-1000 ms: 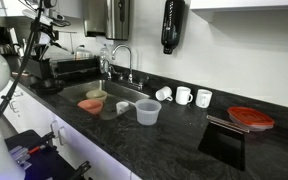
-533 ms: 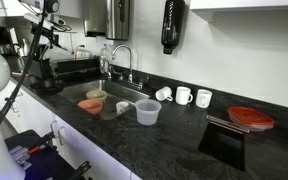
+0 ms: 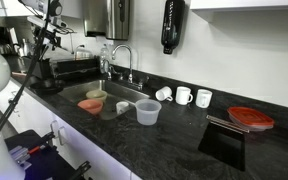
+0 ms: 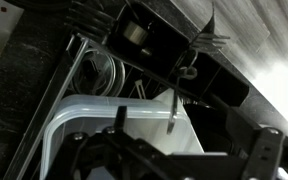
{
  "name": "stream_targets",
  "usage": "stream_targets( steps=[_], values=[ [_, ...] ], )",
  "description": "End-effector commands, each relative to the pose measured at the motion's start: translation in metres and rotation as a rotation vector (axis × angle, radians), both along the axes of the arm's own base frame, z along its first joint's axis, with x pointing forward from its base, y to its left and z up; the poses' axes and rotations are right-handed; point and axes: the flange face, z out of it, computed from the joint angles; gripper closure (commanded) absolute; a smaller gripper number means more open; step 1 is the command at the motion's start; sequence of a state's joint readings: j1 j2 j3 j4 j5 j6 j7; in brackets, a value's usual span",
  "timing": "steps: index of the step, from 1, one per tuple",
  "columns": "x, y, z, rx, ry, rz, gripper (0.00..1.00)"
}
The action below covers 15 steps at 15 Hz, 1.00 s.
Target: Take a knife from the rack and put it in the cup in the sink
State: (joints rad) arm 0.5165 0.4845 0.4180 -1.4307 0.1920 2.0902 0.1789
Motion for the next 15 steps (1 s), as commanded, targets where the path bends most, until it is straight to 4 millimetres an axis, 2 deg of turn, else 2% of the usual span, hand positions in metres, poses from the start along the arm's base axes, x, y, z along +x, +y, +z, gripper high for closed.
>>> stream_targets(
  steps=[1, 11, 13, 15],
  values=[
    [0.005, 0.006, 0.002, 0.005, -0.004, 0.007, 0.00],
    [0.007, 0.010, -0.009, -0.030, 0.001, 0.030, 0.01],
    [0.009, 0.009, -0.011, -0.038, 0.000, 0.032, 0.25],
    [0.010, 0.009, -0.013, -0.035, -0.007, 0.032, 0.41]
  ],
)
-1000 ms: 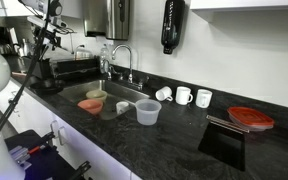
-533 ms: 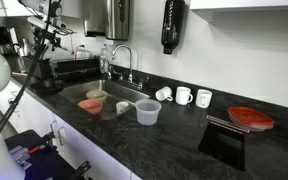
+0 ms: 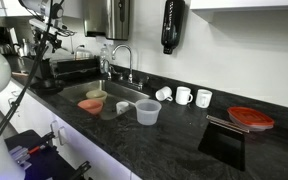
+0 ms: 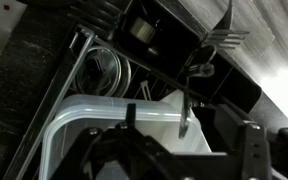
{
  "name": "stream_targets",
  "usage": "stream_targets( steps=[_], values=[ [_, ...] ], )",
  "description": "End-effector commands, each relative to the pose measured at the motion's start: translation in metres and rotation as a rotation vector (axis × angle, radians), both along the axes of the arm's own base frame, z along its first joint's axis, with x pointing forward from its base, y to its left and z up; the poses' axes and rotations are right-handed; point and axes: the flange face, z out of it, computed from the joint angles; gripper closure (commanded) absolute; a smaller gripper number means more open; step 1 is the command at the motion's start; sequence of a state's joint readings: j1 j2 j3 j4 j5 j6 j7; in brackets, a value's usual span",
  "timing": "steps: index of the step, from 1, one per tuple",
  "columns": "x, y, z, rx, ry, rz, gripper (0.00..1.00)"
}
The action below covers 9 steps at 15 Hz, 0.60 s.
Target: Take a knife from the rack and put it in the cup in the sink
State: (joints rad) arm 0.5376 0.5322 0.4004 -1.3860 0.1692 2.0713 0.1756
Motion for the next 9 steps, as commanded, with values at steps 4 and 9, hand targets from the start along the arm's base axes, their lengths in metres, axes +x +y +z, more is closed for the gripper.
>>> stream_targets(
  steps=[4, 9],
  values=[
    [0.0005, 0.0062, 0.0024, -0.010, -0.019, 0.035, 0.69],
    [-0.0021, 0.0092, 0.0041, -0.009, -0.025, 0.045, 0.99]
  ],
)
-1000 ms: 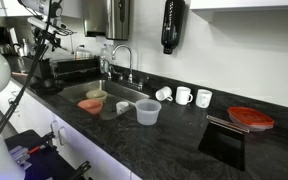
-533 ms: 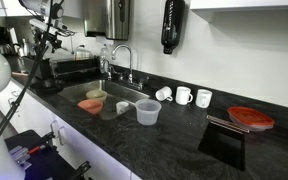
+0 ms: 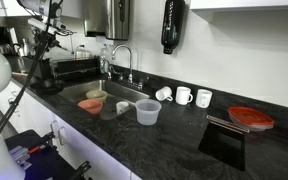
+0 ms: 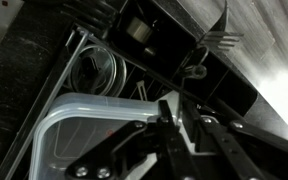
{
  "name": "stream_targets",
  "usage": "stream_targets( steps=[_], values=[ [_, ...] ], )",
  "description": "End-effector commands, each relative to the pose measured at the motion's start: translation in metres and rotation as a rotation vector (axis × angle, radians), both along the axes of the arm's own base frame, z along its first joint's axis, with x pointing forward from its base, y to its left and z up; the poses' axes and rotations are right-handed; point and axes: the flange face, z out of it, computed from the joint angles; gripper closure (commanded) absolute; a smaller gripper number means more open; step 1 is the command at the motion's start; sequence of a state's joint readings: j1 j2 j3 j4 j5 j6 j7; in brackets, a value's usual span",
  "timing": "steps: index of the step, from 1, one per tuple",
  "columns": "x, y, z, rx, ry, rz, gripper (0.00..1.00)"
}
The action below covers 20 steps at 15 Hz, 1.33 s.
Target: Take a knife from the rack and put it in the cup in the sink
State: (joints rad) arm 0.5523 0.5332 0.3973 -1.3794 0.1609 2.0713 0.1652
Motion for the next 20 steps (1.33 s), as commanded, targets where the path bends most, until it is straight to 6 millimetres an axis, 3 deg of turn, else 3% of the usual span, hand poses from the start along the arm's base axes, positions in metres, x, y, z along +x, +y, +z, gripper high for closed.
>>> stream_targets(
  steps=[1, 9, 20],
  values=[
    [0.003, 0.004, 0.004, -0.005, -0.010, 0.021, 1.00],
    [-0.003, 0.012, 0.024, 0.017, -0.055, 0.049, 0.99],
    [-0.003, 0.016, 0.071, 0.063, -0.215, 0.112, 0.99]
  ],
)
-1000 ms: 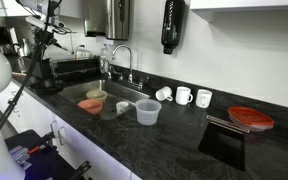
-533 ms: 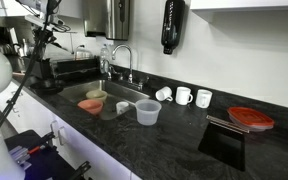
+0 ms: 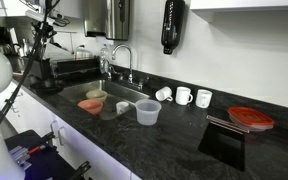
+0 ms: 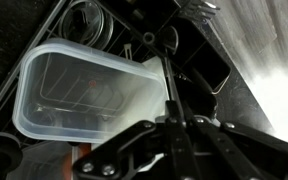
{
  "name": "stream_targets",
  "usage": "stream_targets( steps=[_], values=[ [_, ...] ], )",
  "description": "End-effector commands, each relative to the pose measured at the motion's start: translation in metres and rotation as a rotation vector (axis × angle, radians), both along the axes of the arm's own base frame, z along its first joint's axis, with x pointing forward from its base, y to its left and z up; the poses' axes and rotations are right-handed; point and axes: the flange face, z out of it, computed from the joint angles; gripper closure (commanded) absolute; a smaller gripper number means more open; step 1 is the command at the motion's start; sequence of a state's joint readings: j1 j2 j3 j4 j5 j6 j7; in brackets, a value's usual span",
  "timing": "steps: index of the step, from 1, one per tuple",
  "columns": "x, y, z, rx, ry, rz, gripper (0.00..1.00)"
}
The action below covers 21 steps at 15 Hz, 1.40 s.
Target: Take a knife from the rack and put it in the cup in the sink
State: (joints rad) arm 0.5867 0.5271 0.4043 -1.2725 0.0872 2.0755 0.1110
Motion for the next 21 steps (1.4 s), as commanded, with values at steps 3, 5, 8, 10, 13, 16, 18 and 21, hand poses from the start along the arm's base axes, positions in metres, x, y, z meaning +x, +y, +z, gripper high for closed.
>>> stream_targets(
  steps=[3, 5, 8, 10, 13, 16, 18, 21],
  values=[
    [0.004, -0.002, 0.031, 0.031, -0.109, 0.035, 0.99],
    [0.005, -0.004, 0.043, 0.045, -0.137, 0.041, 0.99],
    [0.005, -0.006, 0.061, 0.068, -0.181, 0.049, 0.99],
    [0.005, -0.008, 0.072, 0.080, -0.211, 0.053, 0.99],
    [0.006, -0.012, 0.088, 0.094, -0.269, 0.056, 0.99],
    [0.009, -0.020, 0.099, 0.081, -0.329, 0.037, 0.99],
    [0.011, -0.029, 0.108, 0.075, -0.361, 0.011, 0.99],
    [0.012, -0.047, 0.125, 0.056, -0.411, -0.035, 0.99]
  ],
)
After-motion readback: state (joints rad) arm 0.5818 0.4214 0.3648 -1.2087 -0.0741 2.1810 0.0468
